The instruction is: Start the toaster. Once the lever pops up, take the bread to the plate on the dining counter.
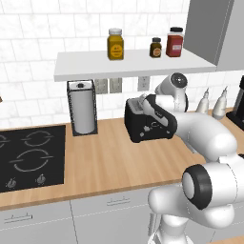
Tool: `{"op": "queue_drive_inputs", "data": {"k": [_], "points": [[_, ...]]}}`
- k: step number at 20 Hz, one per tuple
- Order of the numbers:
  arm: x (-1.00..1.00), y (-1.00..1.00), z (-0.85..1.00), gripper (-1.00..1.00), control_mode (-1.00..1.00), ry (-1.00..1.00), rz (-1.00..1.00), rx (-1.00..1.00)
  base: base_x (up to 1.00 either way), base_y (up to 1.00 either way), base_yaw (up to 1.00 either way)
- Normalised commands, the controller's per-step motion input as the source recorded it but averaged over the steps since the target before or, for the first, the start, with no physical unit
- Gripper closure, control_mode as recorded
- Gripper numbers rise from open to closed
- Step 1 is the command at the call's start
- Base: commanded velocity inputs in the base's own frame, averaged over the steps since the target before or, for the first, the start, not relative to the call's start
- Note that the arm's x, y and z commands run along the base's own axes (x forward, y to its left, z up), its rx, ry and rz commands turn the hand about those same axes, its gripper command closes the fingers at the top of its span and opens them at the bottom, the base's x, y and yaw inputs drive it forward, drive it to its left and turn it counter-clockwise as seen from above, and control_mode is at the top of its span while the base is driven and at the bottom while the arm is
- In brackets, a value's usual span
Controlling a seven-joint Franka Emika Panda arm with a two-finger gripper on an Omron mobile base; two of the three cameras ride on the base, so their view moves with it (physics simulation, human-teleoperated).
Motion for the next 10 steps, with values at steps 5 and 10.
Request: {"op": "queue_drive_inputs", "data": {"k": [5,10], "points": [[0.0,0.0,0.0,-1.0,-1.0,0.0,0.0,0.0,0.0,0.0,0.0],[0.0,0.0,0.0,-1.0,-1.0,0.0,0.0,0.0,0.0,0.0,0.0]]}}
